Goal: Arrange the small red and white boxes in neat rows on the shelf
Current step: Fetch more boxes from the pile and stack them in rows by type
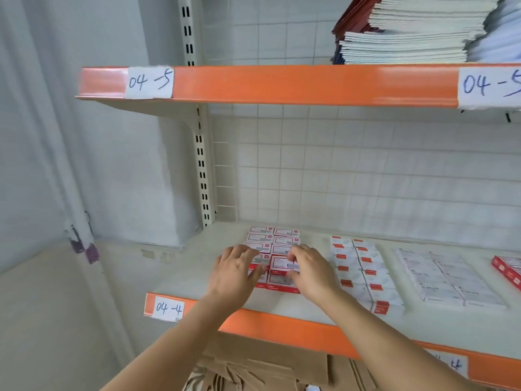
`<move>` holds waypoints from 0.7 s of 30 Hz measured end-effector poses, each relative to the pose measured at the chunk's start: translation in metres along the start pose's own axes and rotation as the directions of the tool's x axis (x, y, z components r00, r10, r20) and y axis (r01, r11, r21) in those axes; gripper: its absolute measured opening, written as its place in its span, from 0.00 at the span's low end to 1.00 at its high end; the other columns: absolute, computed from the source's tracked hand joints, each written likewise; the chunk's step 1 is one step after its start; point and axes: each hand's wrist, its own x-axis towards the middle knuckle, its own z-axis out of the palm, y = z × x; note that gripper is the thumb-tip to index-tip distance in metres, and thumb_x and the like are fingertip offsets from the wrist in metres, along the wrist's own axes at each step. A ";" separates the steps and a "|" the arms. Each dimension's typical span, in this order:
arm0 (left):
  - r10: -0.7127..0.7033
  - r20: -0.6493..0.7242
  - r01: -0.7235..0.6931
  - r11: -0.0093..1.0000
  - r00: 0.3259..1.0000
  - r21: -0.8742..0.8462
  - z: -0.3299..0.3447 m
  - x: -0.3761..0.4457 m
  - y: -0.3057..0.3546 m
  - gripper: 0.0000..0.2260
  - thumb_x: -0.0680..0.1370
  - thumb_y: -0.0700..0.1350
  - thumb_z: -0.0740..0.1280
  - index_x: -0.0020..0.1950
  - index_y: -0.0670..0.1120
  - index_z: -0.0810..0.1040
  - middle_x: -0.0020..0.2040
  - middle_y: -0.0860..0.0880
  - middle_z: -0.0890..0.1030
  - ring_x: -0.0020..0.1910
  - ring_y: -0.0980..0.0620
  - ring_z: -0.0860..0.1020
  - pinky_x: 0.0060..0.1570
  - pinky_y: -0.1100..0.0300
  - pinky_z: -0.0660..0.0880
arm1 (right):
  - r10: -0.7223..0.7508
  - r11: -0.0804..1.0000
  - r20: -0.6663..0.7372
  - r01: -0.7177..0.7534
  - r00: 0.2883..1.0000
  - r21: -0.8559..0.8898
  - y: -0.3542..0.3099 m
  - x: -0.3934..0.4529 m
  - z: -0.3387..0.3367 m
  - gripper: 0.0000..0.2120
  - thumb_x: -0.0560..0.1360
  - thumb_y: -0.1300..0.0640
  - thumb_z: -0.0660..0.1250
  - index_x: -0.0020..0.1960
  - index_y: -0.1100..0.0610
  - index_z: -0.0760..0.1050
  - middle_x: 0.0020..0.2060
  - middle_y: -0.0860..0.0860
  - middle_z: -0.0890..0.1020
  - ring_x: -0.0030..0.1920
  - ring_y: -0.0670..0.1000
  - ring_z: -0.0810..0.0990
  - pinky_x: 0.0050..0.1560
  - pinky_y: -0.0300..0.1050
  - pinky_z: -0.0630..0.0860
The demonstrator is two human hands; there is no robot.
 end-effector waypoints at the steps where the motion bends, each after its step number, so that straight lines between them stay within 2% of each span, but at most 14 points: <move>1: 0.008 0.006 -0.008 1.000 1.000 -0.002 0.000 0.002 -0.004 0.18 0.80 0.57 0.56 0.69 0.54 0.69 0.67 0.55 0.70 0.67 0.52 0.65 0.63 0.59 0.63 | 0.004 1.000 -0.005 -0.004 1.000 -0.015 -0.002 0.002 0.002 0.12 0.75 0.57 0.67 0.57 0.54 0.70 0.57 0.46 0.75 0.56 0.48 0.72 0.43 0.39 0.66; 8: 0.101 0.026 -0.100 0.994 0.995 -0.046 0.007 0.013 -0.006 0.18 0.80 0.56 0.55 0.69 0.54 0.68 0.66 0.55 0.70 0.66 0.53 0.65 0.63 0.60 0.62 | 0.035 0.997 -0.033 -0.038 0.999 -0.074 -0.003 0.004 0.009 0.12 0.76 0.57 0.65 0.60 0.53 0.71 0.59 0.46 0.74 0.59 0.48 0.71 0.46 0.40 0.70; 11: 0.157 0.026 -0.155 0.986 0.987 -0.068 0.012 0.018 0.003 0.18 0.80 0.57 0.56 0.68 0.54 0.69 0.66 0.56 0.70 0.66 0.53 0.66 0.63 0.60 0.63 | 0.039 0.997 -0.051 -0.042 0.998 -0.068 -0.003 0.001 0.007 0.16 0.77 0.55 0.63 0.64 0.53 0.70 0.62 0.47 0.73 0.62 0.49 0.70 0.52 0.44 0.74; 14: 0.222 0.047 -0.217 0.972 0.974 -0.091 0.019 0.023 0.017 0.18 0.80 0.57 0.56 0.68 0.54 0.69 0.66 0.55 0.70 0.66 0.53 0.65 0.63 0.60 0.63 | 0.064 0.995 -0.083 -0.070 0.994 -0.074 0.006 -0.010 -0.003 0.19 0.78 0.50 0.61 0.68 0.52 0.67 0.65 0.47 0.72 0.67 0.49 0.67 0.56 0.46 0.73; 21: 0.415 0.080 -0.395 0.899 0.906 -0.192 0.046 0.032 0.098 0.17 0.80 0.55 0.57 0.67 0.53 0.71 0.67 0.54 0.70 0.66 0.52 0.66 0.63 0.58 0.65 | 0.246 0.944 -0.158 -0.274 0.956 -0.185 0.079 -0.069 -0.056 0.19 0.79 0.49 0.58 0.69 0.52 0.66 0.67 0.47 0.71 0.68 0.49 0.66 0.57 0.45 0.70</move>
